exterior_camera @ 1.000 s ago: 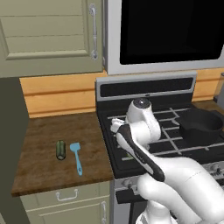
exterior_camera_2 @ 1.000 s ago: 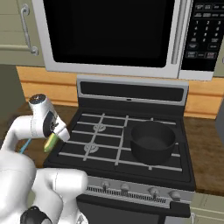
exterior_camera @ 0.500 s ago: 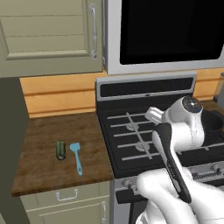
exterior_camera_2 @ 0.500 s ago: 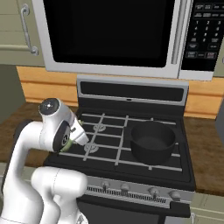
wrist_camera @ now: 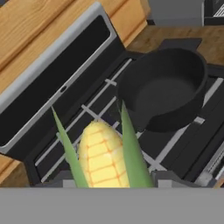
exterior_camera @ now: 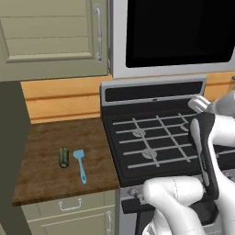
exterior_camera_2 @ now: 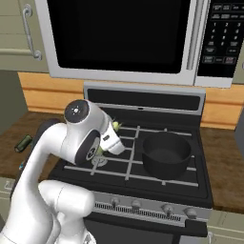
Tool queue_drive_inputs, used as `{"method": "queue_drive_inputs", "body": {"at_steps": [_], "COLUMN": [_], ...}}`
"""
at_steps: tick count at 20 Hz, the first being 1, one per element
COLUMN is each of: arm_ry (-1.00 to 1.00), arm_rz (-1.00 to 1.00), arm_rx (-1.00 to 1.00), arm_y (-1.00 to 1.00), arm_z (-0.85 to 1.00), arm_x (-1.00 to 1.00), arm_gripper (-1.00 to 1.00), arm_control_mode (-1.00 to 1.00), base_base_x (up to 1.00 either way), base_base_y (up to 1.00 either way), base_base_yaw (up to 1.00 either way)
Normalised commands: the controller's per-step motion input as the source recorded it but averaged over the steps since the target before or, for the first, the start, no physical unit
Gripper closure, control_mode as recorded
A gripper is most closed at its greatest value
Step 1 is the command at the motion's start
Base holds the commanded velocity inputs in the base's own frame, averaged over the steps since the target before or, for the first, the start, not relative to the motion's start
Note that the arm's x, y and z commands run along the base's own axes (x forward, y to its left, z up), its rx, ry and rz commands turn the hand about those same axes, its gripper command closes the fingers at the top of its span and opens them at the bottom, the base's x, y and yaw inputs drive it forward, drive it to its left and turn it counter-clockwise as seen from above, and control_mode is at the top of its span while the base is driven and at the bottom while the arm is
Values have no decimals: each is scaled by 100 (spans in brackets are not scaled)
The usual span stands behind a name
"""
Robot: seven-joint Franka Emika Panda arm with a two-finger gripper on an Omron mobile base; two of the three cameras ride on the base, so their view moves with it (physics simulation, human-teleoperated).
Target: Put the corn and cucumber in the pot. Retrieve the spatula and lightly stir the vegetables in the pot.
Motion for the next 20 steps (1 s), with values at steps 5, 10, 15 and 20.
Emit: {"method": "queue_drive_inputs", "body": {"at_steps": [5,10,15,20], "arm_ry": [-6,-1,0,0], "arm_rz": [-6,-5,-5,-4], "arm_rx": [0,0,0,0], "arm_y": [-86,-67,-65,-51], "arm_z": [-14,-17,-16,-36], "arm_x": [40,53,64,54], "arm_gripper": [100,100,100,100], "arm_control_mode": [-100,-100,-100,-100], "base_base_x": [0,0,0,0], "base_base_y": [0,0,0,0], "base_base_yaw": [0,0,0,0]}}
